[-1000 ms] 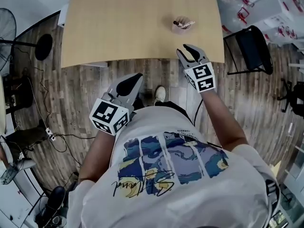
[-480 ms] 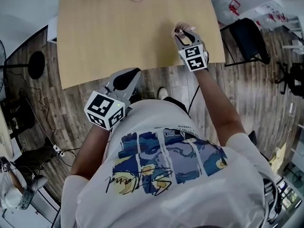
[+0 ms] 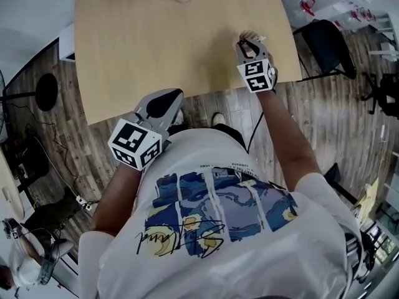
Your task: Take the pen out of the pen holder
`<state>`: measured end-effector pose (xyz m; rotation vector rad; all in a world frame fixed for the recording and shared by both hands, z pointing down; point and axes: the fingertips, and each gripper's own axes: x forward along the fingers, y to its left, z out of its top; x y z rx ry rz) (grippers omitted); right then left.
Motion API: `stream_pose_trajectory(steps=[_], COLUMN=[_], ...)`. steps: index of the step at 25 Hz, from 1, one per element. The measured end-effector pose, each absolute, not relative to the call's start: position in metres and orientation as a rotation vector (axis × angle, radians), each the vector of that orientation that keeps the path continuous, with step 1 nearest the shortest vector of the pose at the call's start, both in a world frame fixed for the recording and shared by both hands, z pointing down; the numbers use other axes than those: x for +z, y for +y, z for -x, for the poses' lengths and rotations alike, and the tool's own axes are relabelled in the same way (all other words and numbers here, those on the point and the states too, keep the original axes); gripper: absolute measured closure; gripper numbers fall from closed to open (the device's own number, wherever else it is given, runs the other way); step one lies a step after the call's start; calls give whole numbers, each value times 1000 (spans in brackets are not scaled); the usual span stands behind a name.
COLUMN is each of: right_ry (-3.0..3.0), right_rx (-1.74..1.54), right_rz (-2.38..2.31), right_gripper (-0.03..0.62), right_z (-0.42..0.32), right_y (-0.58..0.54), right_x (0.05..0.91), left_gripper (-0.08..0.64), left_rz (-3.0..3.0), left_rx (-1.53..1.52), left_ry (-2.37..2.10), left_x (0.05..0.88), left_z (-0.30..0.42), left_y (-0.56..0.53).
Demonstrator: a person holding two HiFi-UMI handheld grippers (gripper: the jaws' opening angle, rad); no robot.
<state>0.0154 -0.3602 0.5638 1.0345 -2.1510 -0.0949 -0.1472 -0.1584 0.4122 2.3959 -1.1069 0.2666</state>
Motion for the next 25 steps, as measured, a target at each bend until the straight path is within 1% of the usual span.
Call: stream_pose_trajectory(steps=[15, 25], right_ry=[-2176, -2204], right_rx=[-108, -105], right_rz=[-1128, -1218], right_gripper=[532, 532], right_z=[-9, 0], right_y=[-359, -346], right_x=[538, 499], left_gripper=[545, 545], left_rz=[-2454, -2492], left_rx=[250, 225], left_ry=[-1029, -967], left_x=[412, 413], left_z=[172, 191], left_y=[-175, -177])
